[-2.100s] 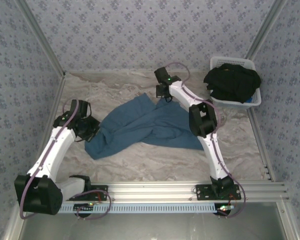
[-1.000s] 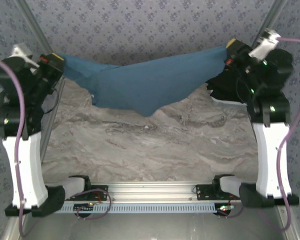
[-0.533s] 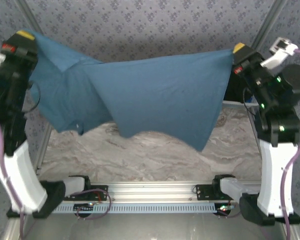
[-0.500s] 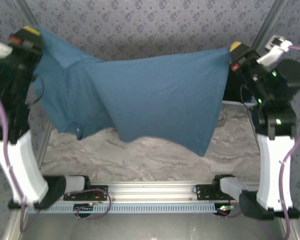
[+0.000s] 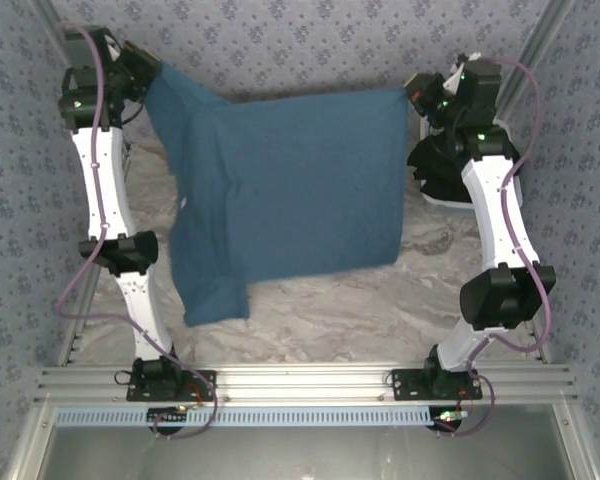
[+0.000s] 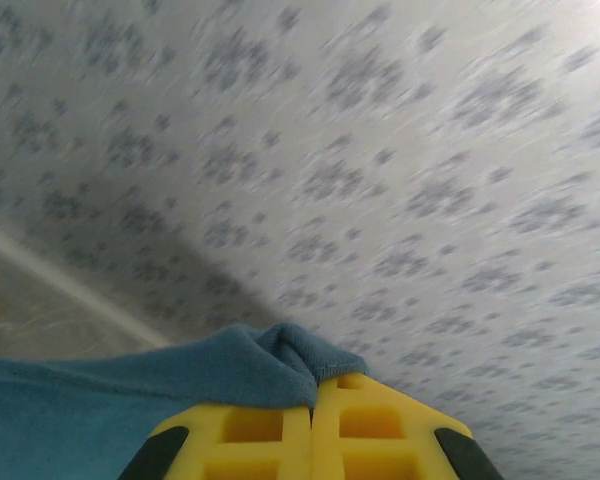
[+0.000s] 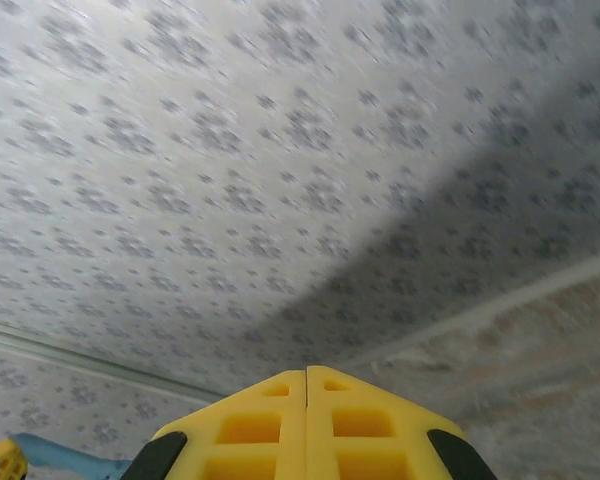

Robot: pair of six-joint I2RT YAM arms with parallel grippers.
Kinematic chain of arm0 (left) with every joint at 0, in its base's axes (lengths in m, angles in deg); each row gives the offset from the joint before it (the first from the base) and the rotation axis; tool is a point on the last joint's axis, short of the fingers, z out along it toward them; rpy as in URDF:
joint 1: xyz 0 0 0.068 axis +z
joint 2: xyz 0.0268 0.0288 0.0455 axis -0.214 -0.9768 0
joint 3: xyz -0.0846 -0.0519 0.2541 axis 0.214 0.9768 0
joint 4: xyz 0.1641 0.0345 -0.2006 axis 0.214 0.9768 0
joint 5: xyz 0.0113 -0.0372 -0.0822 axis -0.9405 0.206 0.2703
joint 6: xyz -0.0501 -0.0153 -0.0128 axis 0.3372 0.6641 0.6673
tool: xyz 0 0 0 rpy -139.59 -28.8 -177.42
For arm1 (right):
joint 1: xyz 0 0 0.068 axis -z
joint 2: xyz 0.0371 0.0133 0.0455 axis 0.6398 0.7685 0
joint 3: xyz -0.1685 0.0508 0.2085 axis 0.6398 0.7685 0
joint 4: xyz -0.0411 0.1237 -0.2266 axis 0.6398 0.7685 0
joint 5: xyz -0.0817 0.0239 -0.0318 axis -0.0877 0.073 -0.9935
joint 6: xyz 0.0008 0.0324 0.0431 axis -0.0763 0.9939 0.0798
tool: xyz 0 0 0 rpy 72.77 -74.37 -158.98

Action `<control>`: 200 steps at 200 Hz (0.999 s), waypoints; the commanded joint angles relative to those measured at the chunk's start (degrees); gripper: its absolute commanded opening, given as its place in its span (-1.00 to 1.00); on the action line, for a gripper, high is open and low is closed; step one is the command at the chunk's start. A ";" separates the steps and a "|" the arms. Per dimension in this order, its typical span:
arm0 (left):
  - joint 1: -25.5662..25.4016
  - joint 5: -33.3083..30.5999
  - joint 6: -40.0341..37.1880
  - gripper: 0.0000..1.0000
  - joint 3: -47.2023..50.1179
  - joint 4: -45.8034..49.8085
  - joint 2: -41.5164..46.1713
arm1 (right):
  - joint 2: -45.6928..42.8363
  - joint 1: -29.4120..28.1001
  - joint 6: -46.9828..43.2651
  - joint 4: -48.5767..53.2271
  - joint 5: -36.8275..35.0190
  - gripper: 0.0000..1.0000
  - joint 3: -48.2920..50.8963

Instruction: Fold and stack the t-shirts

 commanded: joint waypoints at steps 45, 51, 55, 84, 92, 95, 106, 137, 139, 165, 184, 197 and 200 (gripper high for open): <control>2.21 4.50 1.49 -1.00 3.49 -14.97 22.82 | -1.41 6.26 3.95 -6.90 2.92 -1.00 -11.08; 1.39 4.60 0.21 -1.00 3.91 -11.57 24.10 | -2.07 6.50 3.71 -6.46 3.13 -1.00 -10.09; 0.59 4.28 -1.07 -1.00 4.09 -9.07 24.89 | -2.66 6.57 3.47 -6.36 3.33 -1.00 -9.00; -8.09 -4.73 -9.62 -1.00 14.17 8.55 34.03 | -9.15 6.77 0.90 -3.99 1.98 -1.00 4.52; -10.84 -6.07 -10.18 -1.00 25.30 8.31 39.12 | -11.27 6.57 -0.08 -2.10 0.63 -1.00 9.44; -11.98 -6.74 -10.16 -1.00 30.08 7.61 41.41 | -12.04 6.41 -0.43 -1.96 0.34 -1.00 11.76; -14.86 -9.11 -6.76 -1.00 51.62 3.13 50.36 | -14.75 5.50 -1.75 -1.88 -1.13 -1.00 19.44; -16.83 -8.62 7.68 -1.00 102.49 -8.01 68.44 | -21.76 0.24 -3.79 -1.92 -6.03 -1.00 42.45; -17.06 -8.44 8.10 -1.00 104.77 -8.76 69.05 | -22.02 -0.07 -3.66 -1.76 -6.39 -1.00 44.26; -19.59 -3.86 11.17 -1.00 126.55 -18.24 70.09 | -23.86 -3.00 -1.28 -0.46 -10.71 -1.00 59.32; -23.43 -3.39 12.17 -1.00 133.14 -21.35 67.08 | -23.88 -3.97 -1.05 2.94 -15.36 -1.00 64.28; -26.29 -3.14 12.35 -1.00 134.39 -21.08 63.84 | -23.09 -4.05 -1.79 6.79 -18.02 -1.00 64.97; -26.88 -3.13 12.39 -1.00 134.38 -20.87 63.10 | -22.90 -4.06 -1.85 7.94 -18.43 -1.00 65.01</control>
